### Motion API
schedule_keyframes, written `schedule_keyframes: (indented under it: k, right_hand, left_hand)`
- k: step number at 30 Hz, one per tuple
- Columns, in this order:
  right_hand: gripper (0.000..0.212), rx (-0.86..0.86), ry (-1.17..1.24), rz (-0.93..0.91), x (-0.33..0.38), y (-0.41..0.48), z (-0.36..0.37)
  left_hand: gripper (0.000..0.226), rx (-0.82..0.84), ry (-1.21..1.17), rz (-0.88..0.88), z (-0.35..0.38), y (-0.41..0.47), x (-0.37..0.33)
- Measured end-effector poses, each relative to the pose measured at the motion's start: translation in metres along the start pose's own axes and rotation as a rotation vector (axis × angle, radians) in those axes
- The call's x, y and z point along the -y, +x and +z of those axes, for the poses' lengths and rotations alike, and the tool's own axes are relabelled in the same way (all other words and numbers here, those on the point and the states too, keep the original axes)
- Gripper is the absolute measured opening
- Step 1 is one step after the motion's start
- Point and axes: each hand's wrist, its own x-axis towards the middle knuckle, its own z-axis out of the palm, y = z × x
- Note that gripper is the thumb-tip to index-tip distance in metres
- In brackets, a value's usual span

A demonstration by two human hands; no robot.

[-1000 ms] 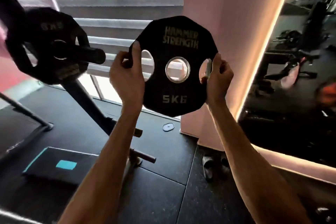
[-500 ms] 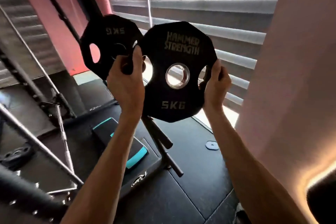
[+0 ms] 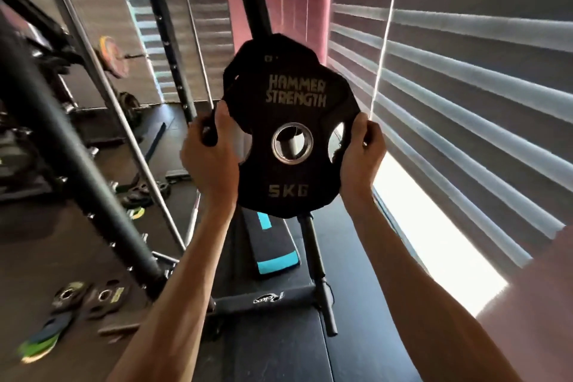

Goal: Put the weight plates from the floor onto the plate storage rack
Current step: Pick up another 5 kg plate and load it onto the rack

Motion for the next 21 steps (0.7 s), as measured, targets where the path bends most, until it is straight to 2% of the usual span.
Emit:
schedule_keyframes:
  k: [9,16,19,21]
  right_hand:
    - [0.023,0.046,0.004,-0.096,-0.014,0.019,0.023]
    - [0.021,0.104,0.012,-0.169,-0.026,0.035,0.033]
    - [0.030,0.146,-0.012,-0.191,-0.034,0.043,0.039]
    - [0.045,0.182,-0.022,-0.155,-0.042,0.056,0.047]
  left_hand:
    - [0.044,-0.051,-0.047,0.037,0.017,0.017,0.022]
    - [0.035,-0.034,-0.081,0.023,0.037,0.025,0.041]
    - [0.031,0.034,-0.119,0.051,0.045,0.030,0.055]
    - [0.044,0.073,-0.136,0.047,0.054,0.040,0.067]
